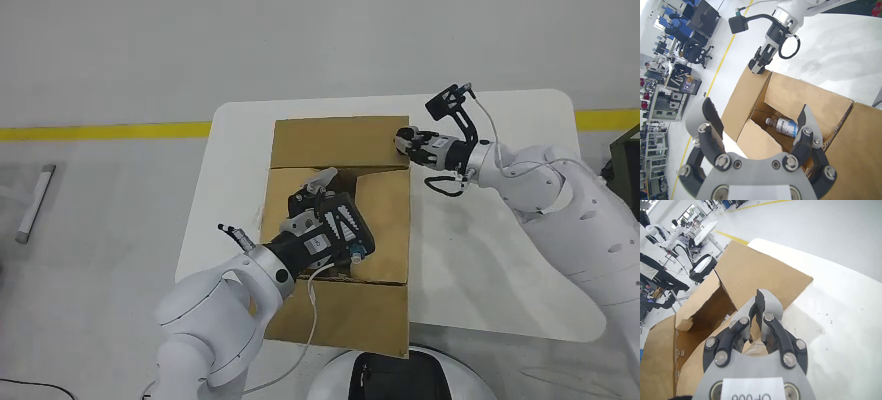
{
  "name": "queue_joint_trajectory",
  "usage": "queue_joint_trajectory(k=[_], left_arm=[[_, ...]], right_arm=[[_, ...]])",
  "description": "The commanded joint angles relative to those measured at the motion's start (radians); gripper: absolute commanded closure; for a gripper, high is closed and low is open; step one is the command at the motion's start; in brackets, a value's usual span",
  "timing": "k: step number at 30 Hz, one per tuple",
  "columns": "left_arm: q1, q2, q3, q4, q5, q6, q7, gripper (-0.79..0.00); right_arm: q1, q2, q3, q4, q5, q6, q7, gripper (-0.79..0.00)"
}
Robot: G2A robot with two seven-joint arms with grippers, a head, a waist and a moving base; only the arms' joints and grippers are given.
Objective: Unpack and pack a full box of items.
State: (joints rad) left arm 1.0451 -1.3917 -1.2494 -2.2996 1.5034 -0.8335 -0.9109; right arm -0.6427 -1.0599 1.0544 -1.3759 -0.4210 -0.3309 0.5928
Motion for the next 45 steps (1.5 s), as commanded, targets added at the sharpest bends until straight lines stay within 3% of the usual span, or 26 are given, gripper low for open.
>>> queue_joint_trajectory(k=[1,10,22,29,33,37,45], left_arm=[[0.000,0.000,0.000,0.000,0.000,0.000,0.000,-0.785],[0.000,0.000,0.000,0.000,0.000,0.000,0.000,-0.785],[0.000,0.000,0.000,0.000,0.000,0.000,0.000,-0.785],[0.141,0.007,-0.016,0.109,0.043,0.164,0.062,-0.785],[0.170,0.007,0.006,0.168,0.079,0.261,0.058,-0.785],[0.142,0.005,0.044,0.204,0.171,0.322,0.031,-0.785],[0.122,0.008,0.109,0.270,0.420,0.384,-0.013,-0.785]], right_arm=[[-0.004,0.000,0.006,-0.005,0.000,0.000,0.000,0.000],[-0.116,0.029,0.147,-0.176,-0.024,-0.029,-0.079,0.000],[-0.583,0.079,0.440,-0.513,-0.214,-0.056,-0.235,0.000],[-0.778,0.081,0.519,-0.582,-0.273,-0.054,-0.353,0.000],[-0.813,0.080,0.537,-0.587,-0.282,-0.056,-0.359,0.000],[-0.815,0.079,0.537,-0.598,-0.296,-0.051,-0.359,0.000],[-0.803,0.074,0.521,-0.613,-0.312,-0.052,-0.359,0.000]])
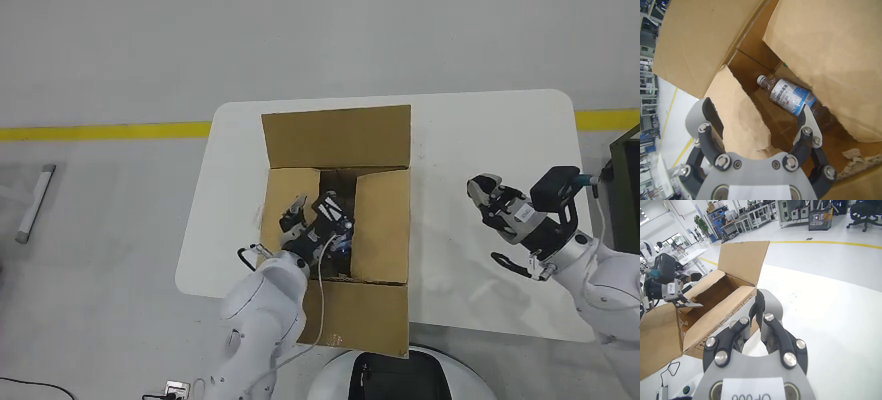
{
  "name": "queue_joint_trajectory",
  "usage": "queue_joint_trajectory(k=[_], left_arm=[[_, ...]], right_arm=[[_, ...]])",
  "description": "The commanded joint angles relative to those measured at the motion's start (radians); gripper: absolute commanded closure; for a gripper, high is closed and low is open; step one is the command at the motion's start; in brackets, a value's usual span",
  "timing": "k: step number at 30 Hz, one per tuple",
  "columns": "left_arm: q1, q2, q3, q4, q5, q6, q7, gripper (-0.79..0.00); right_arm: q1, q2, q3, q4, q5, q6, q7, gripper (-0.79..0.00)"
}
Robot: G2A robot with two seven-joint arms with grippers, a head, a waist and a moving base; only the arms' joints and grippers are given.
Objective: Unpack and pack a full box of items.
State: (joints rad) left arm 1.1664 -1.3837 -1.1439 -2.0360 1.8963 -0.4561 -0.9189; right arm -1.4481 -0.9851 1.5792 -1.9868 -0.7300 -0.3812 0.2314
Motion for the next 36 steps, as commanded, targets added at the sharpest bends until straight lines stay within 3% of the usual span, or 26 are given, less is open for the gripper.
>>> queue_joint_trajectory(k=[1,6,7,9,10,21,22,23,24,36], left_arm=[[0.001,0.001,0.006,0.010,0.049,0.011,-0.007,-0.785],[0.003,0.004,0.002,0.024,0.137,0.025,-0.002,-0.785],[0.004,0.005,0.001,0.025,0.147,0.027,-0.001,-0.625],[0.008,0.004,0.001,0.025,0.149,0.030,0.007,-0.040],[0.008,0.004,0.000,0.023,0.155,0.030,0.008,0.000],[0.031,0.004,-0.016,-0.036,0.128,0.014,0.031,0.000],[0.033,0.004,-0.018,-0.041,0.125,0.013,0.028,-0.062],[0.033,0.003,-0.021,-0.047,0.125,0.013,0.025,-0.757],[0.034,0.003,-0.024,-0.053,0.123,0.015,0.023,-0.785],[0.041,0.006,-0.094,-0.184,0.095,-0.005,0.001,-0.785]], right_arm=[[0.005,-0.001,-0.008,-0.005,-0.007,-0.002,0.004,0.000],[0.021,-0.004,-0.039,-0.019,-0.029,-0.008,0.015,0.000],[0.024,-0.005,-0.047,-0.021,-0.033,-0.009,0.017,0.000],[0.031,-0.007,-0.059,-0.025,-0.042,-0.008,0.018,0.000],[0.034,-0.008,-0.066,-0.027,-0.045,-0.009,0.018,0.000],[0.112,-0.015,-0.167,-0.031,-0.060,-0.065,0.110,0.000],[0.126,-0.017,-0.184,-0.025,-0.063,-0.069,0.129,0.000],[0.140,-0.018,-0.201,-0.017,-0.070,-0.069,0.151,0.000],[0.156,-0.019,-0.217,-0.008,-0.080,-0.068,0.171,0.000],[0.275,-0.030,-0.333,0.078,-0.114,-0.081,0.332,0.000]])
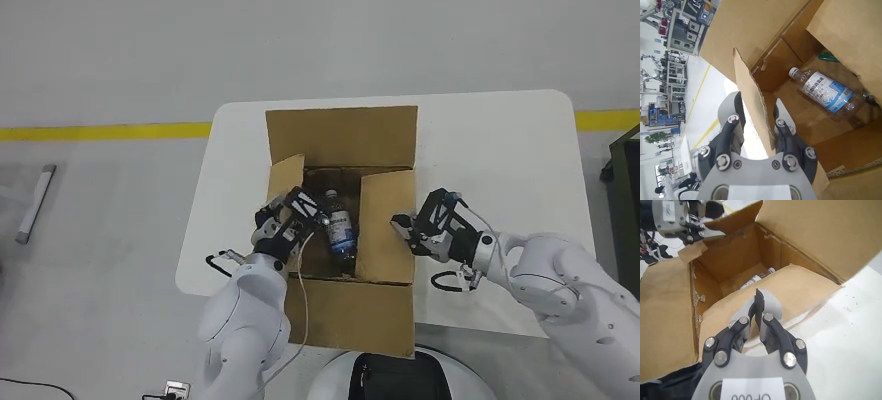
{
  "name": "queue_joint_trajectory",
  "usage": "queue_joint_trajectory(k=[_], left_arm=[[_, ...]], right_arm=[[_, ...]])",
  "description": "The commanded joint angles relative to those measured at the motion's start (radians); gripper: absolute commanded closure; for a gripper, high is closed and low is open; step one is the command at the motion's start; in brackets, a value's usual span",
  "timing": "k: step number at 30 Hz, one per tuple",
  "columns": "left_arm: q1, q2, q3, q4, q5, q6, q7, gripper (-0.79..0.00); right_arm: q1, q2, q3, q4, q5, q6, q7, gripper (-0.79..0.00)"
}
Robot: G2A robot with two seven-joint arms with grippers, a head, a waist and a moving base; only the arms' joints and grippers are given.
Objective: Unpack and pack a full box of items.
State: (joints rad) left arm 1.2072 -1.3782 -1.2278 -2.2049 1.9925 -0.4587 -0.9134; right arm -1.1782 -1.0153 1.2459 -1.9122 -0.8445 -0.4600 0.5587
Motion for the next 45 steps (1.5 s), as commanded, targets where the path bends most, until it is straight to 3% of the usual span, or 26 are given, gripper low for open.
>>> queue_joint_trajectory(k=[1,5,17,29,38,45], left_arm=[[-0.001,0.001,-0.023,-0.026,-0.003,-0.004,-0.011,-0.785],[-0.011,0.002,-0.076,-0.057,-0.033,0.005,-0.026,-0.785],[-0.020,0.015,-0.244,-0.013,-0.014,-0.013,-0.022,-0.785],[-0.022,0.026,-0.302,0.045,0.037,-0.024,0.011,-0.785],[-0.030,0.030,-0.307,0.078,0.035,-0.024,0.022,-0.785],[-0.039,0.028,-0.317,-0.003,-0.062,-0.007,0.033,-0.785]], right_arm=[[0.009,0.000,0.000,0.005,-0.001,-0.005,0.015,0.000],[0.026,0.001,0.003,0.003,-0.011,-0.014,0.041,0.000],[0.040,0.004,0.031,-0.007,-0.013,0.006,0.070,0.000],[0.032,0.008,0.076,-0.033,0.034,0.117,0.157,0.000],[0.021,0.006,0.105,-0.049,0.102,0.126,0.085,0.000],[-0.023,0.005,0.186,-0.070,0.146,0.158,-0.065,0.000]])
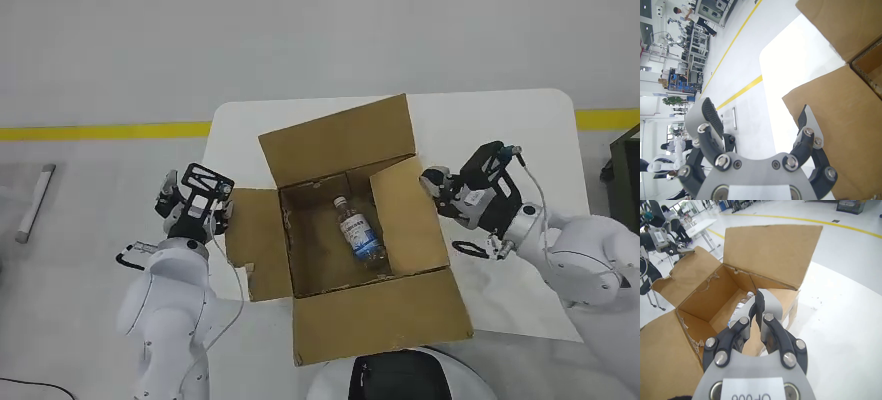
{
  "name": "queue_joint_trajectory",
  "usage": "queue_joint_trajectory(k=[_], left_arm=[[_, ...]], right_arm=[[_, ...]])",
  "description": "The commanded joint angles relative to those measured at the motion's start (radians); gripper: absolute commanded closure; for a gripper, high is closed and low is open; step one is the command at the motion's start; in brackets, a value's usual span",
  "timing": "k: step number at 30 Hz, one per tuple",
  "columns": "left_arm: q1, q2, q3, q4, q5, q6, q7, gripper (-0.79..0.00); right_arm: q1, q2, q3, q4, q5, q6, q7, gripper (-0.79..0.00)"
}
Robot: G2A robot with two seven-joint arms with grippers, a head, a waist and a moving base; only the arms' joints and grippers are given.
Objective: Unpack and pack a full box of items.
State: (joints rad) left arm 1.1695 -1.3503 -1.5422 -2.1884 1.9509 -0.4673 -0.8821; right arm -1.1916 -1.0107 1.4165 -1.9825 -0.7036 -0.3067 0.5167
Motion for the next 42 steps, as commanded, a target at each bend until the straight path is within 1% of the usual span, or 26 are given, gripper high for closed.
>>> queue_joint_trajectory(k=[1,5,9,12,15,18,21,24,27,30,31,42], left_arm=[[-0.003,-0.001,-0.005,-0.037,-0.039,0.004,0.000,-0.785],[-0.006,0.000,0.000,-0.112,-0.074,-0.003,-0.002,-0.785],[-0.010,-0.003,0.027,-0.162,-0.173,0.003,0.004,-0.785],[-0.019,-0.007,0.077,-0.162,-0.300,0.001,0.028,-0.785],[-0.008,-0.012,0.144,-0.158,-0.458,-0.002,0.027,-0.785],[-0.015,-0.017,0.220,-0.108,-0.594,0.005,0.028,-0.785],[-0.032,-0.024,0.309,-0.037,-0.718,0.007,0.043,-0.785],[-0.049,-0.032,0.373,0.054,-0.841,0.041,0.040,-0.785],[-0.071,-0.037,0.417,0.139,-0.906,0.077,0.030,-0.785],[-0.083,-0.044,0.445,0.203,-1.007,0.123,0.030,-0.785],[-0.086,-0.044,0.448,0.210,-1.016,0.126,0.025,-0.785],[-0.086,-0.044,0.448,0.210,-1.016,0.126,0.025,-0.785]], right_arm=[[-0.022,0.000,0.031,0.004,0.009,0.009,-0.044,0.000],[-0.068,0.002,0.082,0.038,0.031,0.029,-0.089,0.000],[-0.109,0.004,0.123,0.069,0.044,0.031,-0.102,0.000],[-0.135,0.005,0.147,0.080,0.051,0.029,-0.109,0.000],[-0.156,0.005,0.164,0.086,0.057,0.024,-0.117,0.000],[-0.173,0.005,0.173,0.086,0.057,0.019,-0.126,0.000],[-0.188,0.005,0.178,0.083,0.058,0.018,-0.131,0.000],[-0.201,0.004,0.183,0.077,0.056,0.017,-0.134,0.000],[-0.213,0.004,0.187,0.075,0.056,0.015,-0.137,0.000],[-0.223,0.003,0.189,0.073,0.055,0.011,-0.137,0.000],[-0.226,0.003,0.188,0.073,0.054,0.010,-0.136,0.000],[-0.233,0.002,0.159,0.055,-0.013,-0.020,-0.136,0.000]])
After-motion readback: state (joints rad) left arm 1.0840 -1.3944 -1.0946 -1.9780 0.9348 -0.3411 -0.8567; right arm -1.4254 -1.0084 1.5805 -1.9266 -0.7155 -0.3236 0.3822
